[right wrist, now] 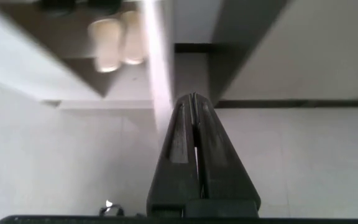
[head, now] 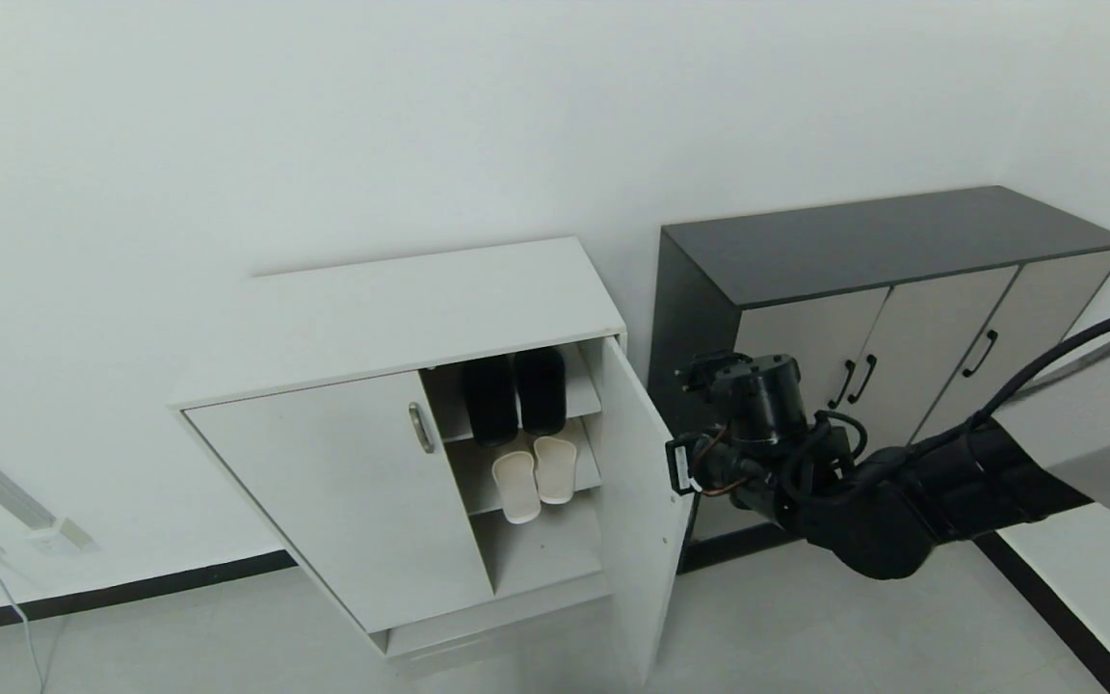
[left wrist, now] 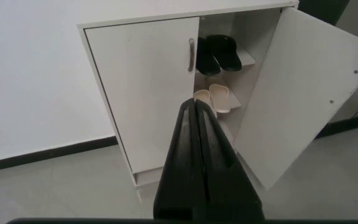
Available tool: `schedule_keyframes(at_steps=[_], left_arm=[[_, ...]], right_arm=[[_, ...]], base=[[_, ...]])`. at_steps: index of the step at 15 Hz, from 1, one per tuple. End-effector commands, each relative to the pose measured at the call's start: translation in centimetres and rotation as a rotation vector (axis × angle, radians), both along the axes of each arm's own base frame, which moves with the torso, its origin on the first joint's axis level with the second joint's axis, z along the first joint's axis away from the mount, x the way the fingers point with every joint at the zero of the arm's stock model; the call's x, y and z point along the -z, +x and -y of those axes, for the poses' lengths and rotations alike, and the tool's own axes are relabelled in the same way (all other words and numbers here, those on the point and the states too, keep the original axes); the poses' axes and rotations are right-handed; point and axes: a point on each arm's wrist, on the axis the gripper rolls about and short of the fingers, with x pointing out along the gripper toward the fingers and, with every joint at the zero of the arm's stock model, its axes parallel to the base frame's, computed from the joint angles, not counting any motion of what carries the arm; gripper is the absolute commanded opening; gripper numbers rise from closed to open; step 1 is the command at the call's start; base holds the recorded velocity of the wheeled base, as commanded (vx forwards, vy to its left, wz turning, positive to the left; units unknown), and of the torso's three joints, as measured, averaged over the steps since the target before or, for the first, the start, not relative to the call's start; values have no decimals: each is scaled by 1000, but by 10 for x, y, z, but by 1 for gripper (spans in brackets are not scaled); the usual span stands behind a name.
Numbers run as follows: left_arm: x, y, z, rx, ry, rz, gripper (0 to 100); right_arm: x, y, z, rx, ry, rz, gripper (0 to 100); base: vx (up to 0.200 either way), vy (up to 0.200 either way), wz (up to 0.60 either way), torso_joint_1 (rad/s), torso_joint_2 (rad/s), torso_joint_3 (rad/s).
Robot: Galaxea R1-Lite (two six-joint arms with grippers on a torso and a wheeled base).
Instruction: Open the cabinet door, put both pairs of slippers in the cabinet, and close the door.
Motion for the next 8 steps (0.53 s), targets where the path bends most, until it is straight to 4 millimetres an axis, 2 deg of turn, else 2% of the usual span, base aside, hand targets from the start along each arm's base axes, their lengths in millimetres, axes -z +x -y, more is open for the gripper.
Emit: schedule_keyframes(at_steps=[1, 4, 8], left_arm=[[0, 0, 0, 0, 0, -1, 0], [0, 0, 0, 1, 0, -1, 0], [0, 0, 0, 0, -2, -1, 0]], right_arm=[[-10, -14, -5, -37, 17, 17, 0], [-12, -28, -11, -106, 24, 16, 0], [-13, -34, -9, -133, 23, 25, 0]], base=[[0, 0, 0, 0, 0, 0], [0, 0, 0, 0, 0, 0], [0, 0, 0, 0, 0, 0]])
